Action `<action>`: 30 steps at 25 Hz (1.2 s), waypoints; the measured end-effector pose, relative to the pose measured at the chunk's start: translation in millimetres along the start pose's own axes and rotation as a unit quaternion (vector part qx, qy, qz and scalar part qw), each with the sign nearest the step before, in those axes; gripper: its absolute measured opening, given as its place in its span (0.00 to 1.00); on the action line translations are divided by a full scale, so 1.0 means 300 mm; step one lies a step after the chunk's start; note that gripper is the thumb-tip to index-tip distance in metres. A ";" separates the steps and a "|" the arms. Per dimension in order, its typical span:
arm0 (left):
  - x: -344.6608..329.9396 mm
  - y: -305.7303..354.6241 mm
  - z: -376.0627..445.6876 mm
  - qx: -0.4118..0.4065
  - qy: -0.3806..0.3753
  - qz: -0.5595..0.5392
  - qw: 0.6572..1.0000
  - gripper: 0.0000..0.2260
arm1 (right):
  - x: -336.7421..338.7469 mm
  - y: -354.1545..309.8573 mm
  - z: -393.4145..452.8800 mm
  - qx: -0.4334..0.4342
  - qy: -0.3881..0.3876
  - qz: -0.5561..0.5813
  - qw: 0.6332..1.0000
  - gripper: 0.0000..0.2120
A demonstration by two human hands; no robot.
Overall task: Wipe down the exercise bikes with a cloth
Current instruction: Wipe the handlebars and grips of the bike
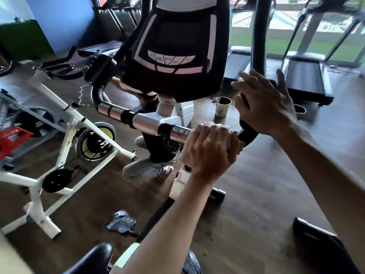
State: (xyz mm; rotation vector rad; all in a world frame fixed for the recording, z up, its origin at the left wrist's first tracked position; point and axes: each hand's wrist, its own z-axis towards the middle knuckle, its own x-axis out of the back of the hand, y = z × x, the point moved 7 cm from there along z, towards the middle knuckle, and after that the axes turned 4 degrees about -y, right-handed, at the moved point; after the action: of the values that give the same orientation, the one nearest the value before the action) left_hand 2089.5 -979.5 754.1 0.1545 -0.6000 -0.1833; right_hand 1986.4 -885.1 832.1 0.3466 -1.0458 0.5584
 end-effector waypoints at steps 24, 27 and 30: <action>-0.017 0.051 0.027 -0.025 -0.114 0.008 0.993 0.16 | 0.005 0.001 -0.007 -0.030 0.013 0.005 0.999 0.20; -0.023 0.006 0.002 -0.108 -0.166 -0.005 0.980 0.23 | 0.002 0.009 -0.008 -0.037 0.013 0.012 0.999 0.20; -0.015 -0.035 -0.021 -0.107 -0.136 0.014 0.985 0.26 | 0.009 0.005 -0.013 -0.037 0.015 0.022 0.999 0.21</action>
State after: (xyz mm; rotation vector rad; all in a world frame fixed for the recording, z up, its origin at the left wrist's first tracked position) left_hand 2088.2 -988.3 744.5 -0.0884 -0.8488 -0.2423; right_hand 1989.4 -881.1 832.6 0.2505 -1.0438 0.5617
